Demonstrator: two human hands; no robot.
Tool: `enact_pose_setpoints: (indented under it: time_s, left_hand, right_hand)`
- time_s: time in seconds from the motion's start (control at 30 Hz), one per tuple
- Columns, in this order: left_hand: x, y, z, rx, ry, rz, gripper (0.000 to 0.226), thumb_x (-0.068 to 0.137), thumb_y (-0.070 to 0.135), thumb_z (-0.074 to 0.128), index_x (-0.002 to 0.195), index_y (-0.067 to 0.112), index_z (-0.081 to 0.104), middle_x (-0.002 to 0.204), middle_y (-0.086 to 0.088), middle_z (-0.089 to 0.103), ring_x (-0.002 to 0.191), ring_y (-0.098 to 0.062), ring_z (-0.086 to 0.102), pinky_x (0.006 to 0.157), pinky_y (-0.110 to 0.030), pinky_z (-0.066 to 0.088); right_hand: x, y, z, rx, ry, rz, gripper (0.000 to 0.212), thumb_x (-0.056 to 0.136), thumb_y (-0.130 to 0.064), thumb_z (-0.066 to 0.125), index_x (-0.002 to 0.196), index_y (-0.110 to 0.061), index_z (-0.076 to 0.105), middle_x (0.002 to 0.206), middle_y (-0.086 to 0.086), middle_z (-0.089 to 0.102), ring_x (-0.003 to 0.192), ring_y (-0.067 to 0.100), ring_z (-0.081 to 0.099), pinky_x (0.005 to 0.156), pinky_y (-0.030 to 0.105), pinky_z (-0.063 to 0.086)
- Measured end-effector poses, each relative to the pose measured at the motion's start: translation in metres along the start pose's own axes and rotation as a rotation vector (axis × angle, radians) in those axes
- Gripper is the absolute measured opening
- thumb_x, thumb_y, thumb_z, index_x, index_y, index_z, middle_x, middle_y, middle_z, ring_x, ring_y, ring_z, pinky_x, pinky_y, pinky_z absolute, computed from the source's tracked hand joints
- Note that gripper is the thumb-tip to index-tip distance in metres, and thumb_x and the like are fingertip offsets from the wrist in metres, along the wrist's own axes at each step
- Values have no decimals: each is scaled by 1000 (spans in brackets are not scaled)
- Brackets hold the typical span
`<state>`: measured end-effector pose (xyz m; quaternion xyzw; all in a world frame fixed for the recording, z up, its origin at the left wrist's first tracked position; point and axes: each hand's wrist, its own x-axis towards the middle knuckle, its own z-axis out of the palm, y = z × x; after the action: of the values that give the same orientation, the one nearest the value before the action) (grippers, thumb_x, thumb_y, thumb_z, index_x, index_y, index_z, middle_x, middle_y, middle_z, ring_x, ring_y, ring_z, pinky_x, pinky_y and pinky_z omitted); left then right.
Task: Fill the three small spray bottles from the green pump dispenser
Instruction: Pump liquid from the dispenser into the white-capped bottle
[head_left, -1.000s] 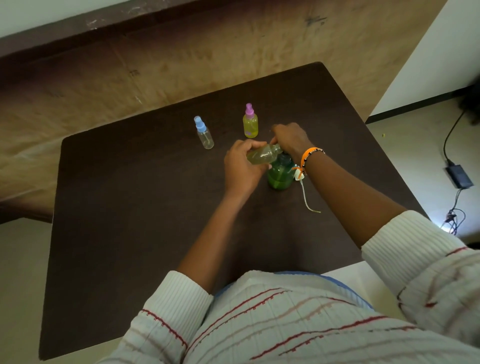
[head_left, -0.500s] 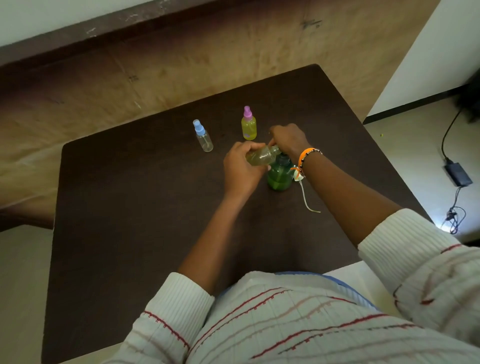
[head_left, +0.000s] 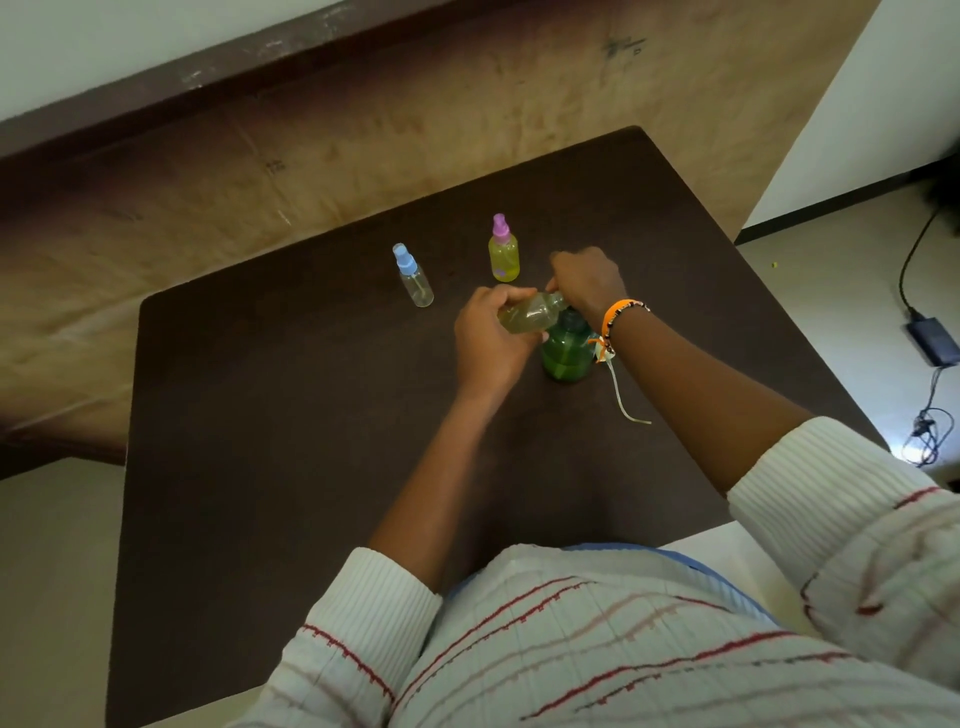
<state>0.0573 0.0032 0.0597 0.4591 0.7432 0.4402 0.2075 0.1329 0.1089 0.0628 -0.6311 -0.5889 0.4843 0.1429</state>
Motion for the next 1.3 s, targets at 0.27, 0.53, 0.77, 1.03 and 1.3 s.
enact_pose_setpoints:
  time_s: [0.27, 0.53, 0.77, 1.03, 1.3]
  left_hand:
    - [-1, -3, 4, -14, 2, -32, 45, 59, 1, 80, 101, 14, 70, 86, 9, 55, 86, -13, 59, 78, -21, 47]
    - [1, -1, 0, -35, -3, -30, 46, 60, 0, 80, 102, 14, 70, 88, 8, 56, 83, -7, 58, 75, -10, 45]
    - [0, 0, 3, -46, 4, -36, 45, 59, -1, 79, 101, 14, 70, 90, 6, 56, 83, -10, 59, 77, -15, 47]
    - [-2, -3, 2, -46, -4, -53, 46, 59, 0, 79, 101, 15, 70, 89, 6, 57, 83, -10, 60, 75, -13, 46]
    - [0, -2, 3, -39, -8, -53, 46, 59, 1, 80, 100, 17, 70, 90, 5, 58, 86, -14, 62, 81, -24, 50]
  right_hand:
    - [-3, 0, 1, 6, 58, 12, 55, 72, -39, 42, 109, -9, 70, 114, 12, 68, 103, 33, 62, 89, 35, 48]
    - [2, 1, -2, -30, -24, 3, 49, 82, -39, 45, 109, -6, 70, 116, 15, 67, 105, 34, 62, 84, 32, 45]
    - [2, 2, -2, -37, 43, -4, 48, 85, -40, 46, 114, -6, 66, 120, 14, 66, 108, 35, 60, 86, 34, 44]
    - [-4, 1, -3, -111, 37, 1, 46, 89, -38, 46, 116, -6, 64, 125, 16, 62, 112, 37, 58, 84, 34, 40]
    - [-9, -3, -6, -20, 37, 18, 50, 82, -40, 46, 114, -8, 67, 121, 13, 65, 109, 35, 60, 89, 36, 45]
